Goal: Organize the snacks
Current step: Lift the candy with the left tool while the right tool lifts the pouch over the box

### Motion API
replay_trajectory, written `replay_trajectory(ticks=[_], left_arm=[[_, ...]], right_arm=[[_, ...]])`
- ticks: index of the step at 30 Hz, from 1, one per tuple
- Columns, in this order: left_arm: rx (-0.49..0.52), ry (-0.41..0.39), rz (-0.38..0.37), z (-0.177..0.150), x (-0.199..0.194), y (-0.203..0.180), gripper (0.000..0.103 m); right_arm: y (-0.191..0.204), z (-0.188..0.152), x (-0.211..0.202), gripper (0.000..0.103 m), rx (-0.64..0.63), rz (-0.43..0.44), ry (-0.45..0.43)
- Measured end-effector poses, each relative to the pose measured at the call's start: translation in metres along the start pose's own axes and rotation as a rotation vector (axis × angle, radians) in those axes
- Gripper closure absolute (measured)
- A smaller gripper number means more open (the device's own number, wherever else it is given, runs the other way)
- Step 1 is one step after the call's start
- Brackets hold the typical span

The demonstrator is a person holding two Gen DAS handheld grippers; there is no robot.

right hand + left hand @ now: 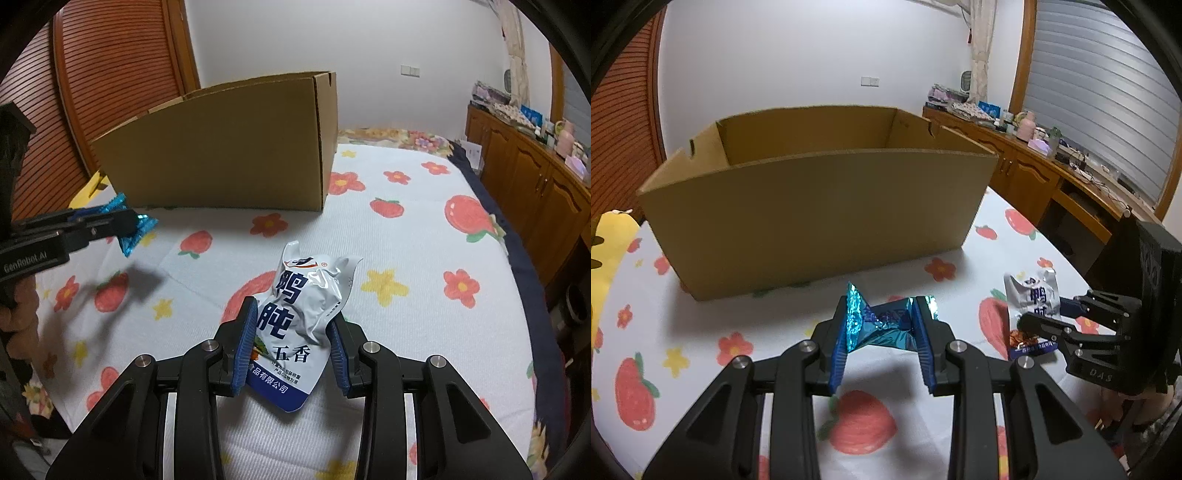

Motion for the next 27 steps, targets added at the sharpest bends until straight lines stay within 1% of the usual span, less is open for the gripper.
replay_trajectory(ticks=[6, 11, 14, 18, 27], left_arm=[[-0.006, -0.042, 0.026, 0.013, -0.011, 0.013, 0.073], [-0.015, -0.074, 0.036, 0.025, -0.02, 0.027, 0.073], [-0.017, -0.097, 0.038, 0.035, -0.027, 0.036, 0.073], [-0.016, -0.127, 0.043, 0.046, -0.037, 0.05, 0.073], [-0.002, -0.169, 0.057, 0.074, -0.047, 0.081, 0.073]], right_arm=[[0.001, 0.002, -0.002, 0.067, -0.017, -0.026, -0.001], [0.003, 0.011, -0.008, 0.067, -0.027, -0.027, -0.016], [0.006, 0.025, -0.015, 0.067, -0.045, -0.026, -0.043], [0.013, 0.052, -0.028, 0.067, -0.073, -0.026, -0.093], [0.031, 0.108, -0.047, 0.067, -0.145, -0.026, -0.183]])
Point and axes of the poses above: each gripper's, at about its wrist camera, not at the fingertips, and x roughly the way its jaws point, y to its left, z to its top, the point moved 9 cm from there along x, roughly the way its jaws point, and after that the axes turned 1 degree about -z, right-handed, at the moved point
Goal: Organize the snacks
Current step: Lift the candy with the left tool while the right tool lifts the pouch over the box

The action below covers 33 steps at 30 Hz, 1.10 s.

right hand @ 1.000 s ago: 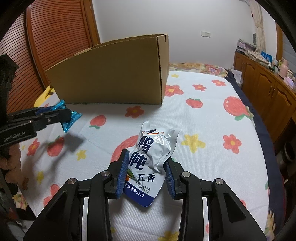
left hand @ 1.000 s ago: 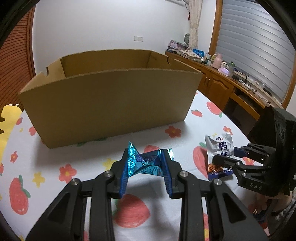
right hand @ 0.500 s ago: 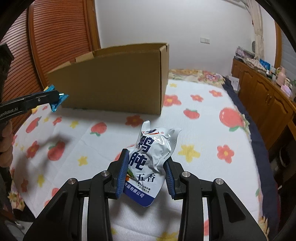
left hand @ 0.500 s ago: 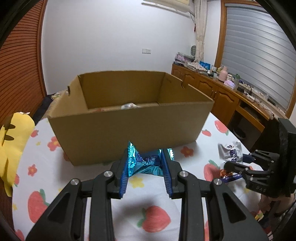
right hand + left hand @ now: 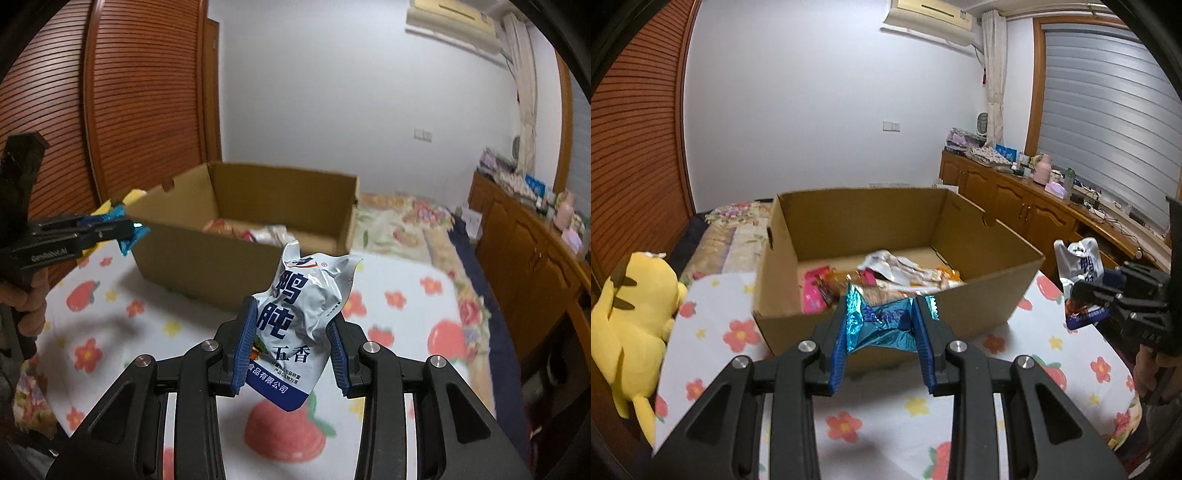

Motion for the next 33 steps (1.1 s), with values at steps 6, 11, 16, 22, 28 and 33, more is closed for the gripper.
replay_trajectory(ticks=[6, 11, 16, 22, 28, 33], left_arm=[[0.013, -0.014, -0.006, 0.022, 0.005, 0.013, 0.073], [0.002, -0.01, -0.002, 0.031, 0.022, 0.027, 0.073], [-0.003, -0.004, 0.004, 0.039, 0.039, 0.038, 0.073], [-0.002, 0.021, -0.002, 0.045, 0.059, 0.046, 0.073], [-0.015, 0.056, -0.007, 0.042, 0.077, 0.054, 0.073], [-0.006, 0.081, -0.003, 0.036, 0.09, 0.052, 0.073]], right_arm=[[0.013, 0.038, 0.007, 0.067, -0.049, 0.006, -0.048], [0.025, 0.055, 0.022, 0.067, -0.077, 0.025, -0.052], [0.038, 0.066, 0.041, 0.067, -0.116, 0.034, -0.045], [0.043, 0.081, 0.061, 0.067, -0.127, 0.043, -0.047], [0.045, 0.093, 0.086, 0.067, -0.135, 0.057, -0.042], [0.044, 0.091, 0.113, 0.067, -0.133, 0.041, -0.006]])
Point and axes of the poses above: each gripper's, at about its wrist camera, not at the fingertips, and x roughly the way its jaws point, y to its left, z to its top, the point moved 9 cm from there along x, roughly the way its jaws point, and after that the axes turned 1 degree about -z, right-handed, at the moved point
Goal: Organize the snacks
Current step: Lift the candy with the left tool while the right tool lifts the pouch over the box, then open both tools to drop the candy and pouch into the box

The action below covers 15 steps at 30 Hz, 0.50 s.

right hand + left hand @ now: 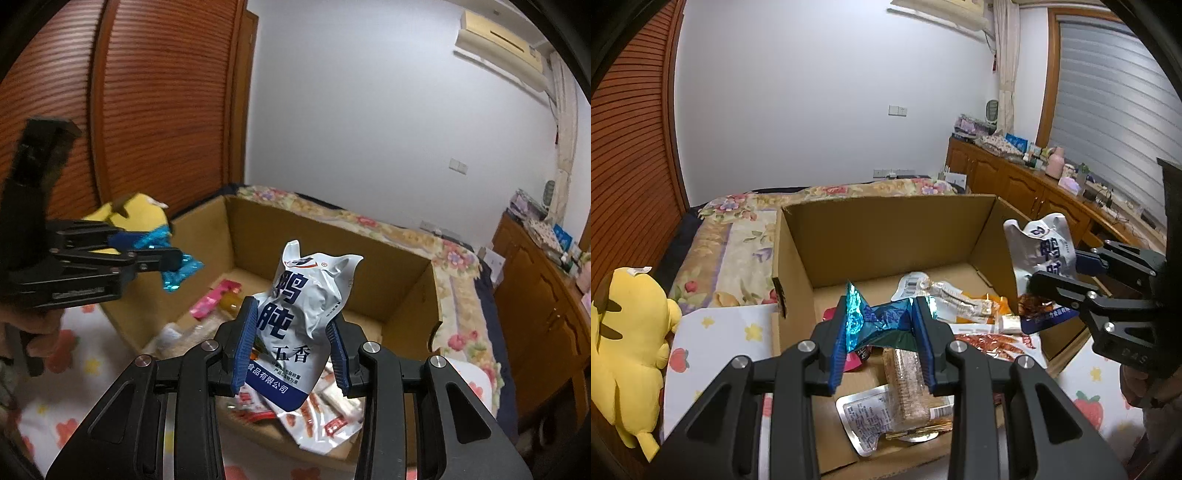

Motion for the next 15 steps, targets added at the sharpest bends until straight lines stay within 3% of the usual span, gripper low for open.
replay_trajectory(ticks=[15], left_arm=[[0.015, 0.018, 0.009, -0.004, 0.01, -0.006, 0.072]], right_arm=[[0.0, -0.012, 0.035, 0.067, 0.051, 0.049, 0.076]])
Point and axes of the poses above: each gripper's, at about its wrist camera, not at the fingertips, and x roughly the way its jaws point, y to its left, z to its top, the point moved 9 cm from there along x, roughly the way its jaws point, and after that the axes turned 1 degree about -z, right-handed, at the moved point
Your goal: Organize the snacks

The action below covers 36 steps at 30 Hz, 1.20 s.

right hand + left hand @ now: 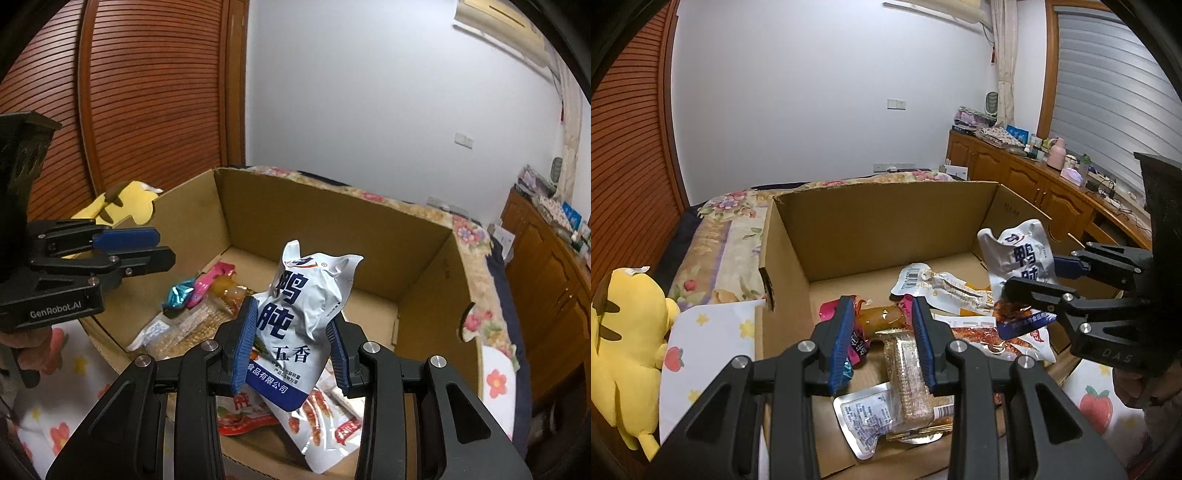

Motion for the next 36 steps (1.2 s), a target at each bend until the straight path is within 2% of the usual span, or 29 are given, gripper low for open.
replay_trajectory(ticks=[8, 20, 23, 36], left_arm=[[-0.005, 0.003, 0.011, -0.001, 0.0, 0.001, 0.071], [0.005, -0.006, 0.033, 0.0, -0.008, -0.002, 0.07], [0.006, -0.007, 0.038, -0.001, -0.014, -0.003, 0.07], [0.035, -0.071, 0.066, 0.006, -0.072, -0.02, 0.07]], right_arm=[[0.008, -0.003, 0.009, 0.067, 0.017, 0.05, 0.039], [0.009, -0.005, 0.01, 0.065, 0.029, 0.053, 0.047], [0.007, -0.005, 0.004, 0.057, 0.036, 0.053, 0.034], [0.011, -0.003, -0.06, 0.057, 0.047, 0.018, -0.052]])
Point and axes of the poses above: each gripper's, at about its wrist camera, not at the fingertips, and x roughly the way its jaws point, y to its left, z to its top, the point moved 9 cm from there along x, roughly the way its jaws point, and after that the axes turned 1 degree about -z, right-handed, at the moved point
